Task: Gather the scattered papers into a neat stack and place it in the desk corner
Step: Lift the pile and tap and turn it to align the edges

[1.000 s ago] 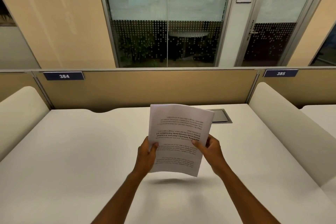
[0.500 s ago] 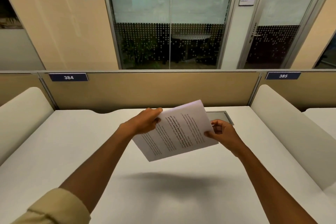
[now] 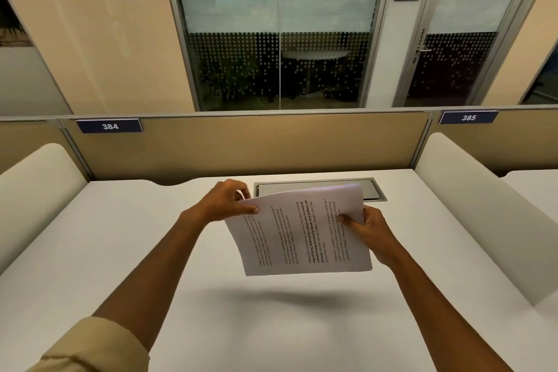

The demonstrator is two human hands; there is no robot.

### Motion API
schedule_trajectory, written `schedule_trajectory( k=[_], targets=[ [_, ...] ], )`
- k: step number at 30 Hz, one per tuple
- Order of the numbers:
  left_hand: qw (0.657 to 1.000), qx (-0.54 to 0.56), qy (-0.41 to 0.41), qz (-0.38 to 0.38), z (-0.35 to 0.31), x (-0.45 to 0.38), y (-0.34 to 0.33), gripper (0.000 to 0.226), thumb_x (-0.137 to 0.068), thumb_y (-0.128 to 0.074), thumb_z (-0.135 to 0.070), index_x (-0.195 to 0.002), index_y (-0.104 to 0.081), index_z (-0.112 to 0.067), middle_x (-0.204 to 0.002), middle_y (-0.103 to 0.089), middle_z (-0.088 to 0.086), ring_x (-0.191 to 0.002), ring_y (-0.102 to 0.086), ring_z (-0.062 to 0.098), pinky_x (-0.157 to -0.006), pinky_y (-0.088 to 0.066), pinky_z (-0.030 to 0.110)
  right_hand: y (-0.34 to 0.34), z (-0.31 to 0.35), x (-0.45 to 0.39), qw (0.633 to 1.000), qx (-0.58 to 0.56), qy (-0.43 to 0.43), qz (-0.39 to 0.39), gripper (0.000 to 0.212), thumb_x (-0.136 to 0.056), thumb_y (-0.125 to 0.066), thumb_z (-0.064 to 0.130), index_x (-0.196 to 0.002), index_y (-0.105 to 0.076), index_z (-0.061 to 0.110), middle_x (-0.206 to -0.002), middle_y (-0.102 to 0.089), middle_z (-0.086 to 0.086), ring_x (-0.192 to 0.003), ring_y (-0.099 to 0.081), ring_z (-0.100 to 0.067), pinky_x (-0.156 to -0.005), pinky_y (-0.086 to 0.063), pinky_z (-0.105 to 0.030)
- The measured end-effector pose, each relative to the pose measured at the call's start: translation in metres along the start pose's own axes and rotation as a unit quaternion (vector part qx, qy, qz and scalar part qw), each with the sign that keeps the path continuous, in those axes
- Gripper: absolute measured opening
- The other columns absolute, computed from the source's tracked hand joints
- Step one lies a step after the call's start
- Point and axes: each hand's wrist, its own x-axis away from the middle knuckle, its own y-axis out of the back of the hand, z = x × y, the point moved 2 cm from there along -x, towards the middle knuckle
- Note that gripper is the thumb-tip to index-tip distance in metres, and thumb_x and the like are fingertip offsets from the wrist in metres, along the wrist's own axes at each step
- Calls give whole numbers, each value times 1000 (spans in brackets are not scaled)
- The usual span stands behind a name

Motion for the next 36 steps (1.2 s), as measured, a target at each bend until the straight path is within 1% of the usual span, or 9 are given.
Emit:
schedule_trajectory(
  k=[3,5,7,10,14,20,23,30,36],
  targets=[
    [990,137,32,3,26,11,0,41,-72,-83,-34,-88,-67,1,-87,-74,14,-82,-70,25,-69,-56,34,5,-8,4,1000,-22,-13,4,36,-78,-68,37,-108,-64,18,-97,-76,-5,-81,-75,-28,-74,-61,-44],
    [968,247,50,9,42,22,-9,44,-73,-80,-34,-98,-67,-1,-97,-74,16,-92,-70,29,-78,-55,40,5,-12,6,999,-34,-19,10,40,-78,-69,36,-112,-63,17,-100,-76,-6,-83,-74,-30,-75,-61,-47],
    [931,358,62,30,53,33,-29,45,-75,-79,-31,-110,-66,-4,-108,-73,14,-103,-70,31,-86,-58,44,4,-18,6,999,-45,-23,10,37,-82,-71,31,-115,-61,15,-102,-75,-7,-84,-74,-32,-77,-60,-49],
    [899,432,76,11,57,44,-68,36,-83,-74,-19,-116,-65,-8,-114,-72,12,-107,-68,34,-85,-58,48,-2,-23,7,998,-61,-27,7,30,-87,-68,25,-115,-60,15,-103,-75,-7,-84,-74,-33,-78,-60,-52],
    [884,446,89,-107,53,52,-103,24,-92,-62,-9,-116,-65,-7,-111,-73,13,-104,-68,37,-82,-59,44,-10,-31,9,997,-56,-41,-22,28,-87,-69,25,-113,-62,15,-101,-75,-8,-86,-74,-32,-78,-60,-51],
    [881,407,103,-217,43,66,-133,18,-95,-58,-16,-113,-63,-17,-103,-72,5,-92,-71,23,-74,-60,33,-34,-44,22,990,-88,-50,-98,17,-89,-67,24,-106,-65,24,-99,-74,-4,-89,-71,-24,-72,-61,-37],
    [878,398,108,-243,46,74,-144,18,-96,-57,-16,-113,-62,-19,-103,-71,4,-92,-70,21,-72,-59,28,-46,-52,29,987,-83,-61,-122,20,-91,-65,27,-110,-62,25,-100,-71,-3,-88,-70,-20,-64,-58,-26],
    [881,371,122,-266,58,90,-157,22,-95,-58,-15,-116,-59,-22,-103,-69,2,-93,-69,21,-68,-60,24,-59,-66,40,986,-74,-79,-123,22,-91,-63,28,-113,-60,26,-100,-69,-1,-89,-69,-18,-61,-56,-21],
    [878,368,146,-270,69,103,-173,28,-91,-63,-15,-118,-58,-21,-106,-68,0,-97,-67,22,-67,-60,20,-63,-84,49,986,-68,-92,-118,32,-91,-66,20,-121,-58,21,-107,-68,-2,-97,-65,-15,-67,-55,-19]
  ],
)
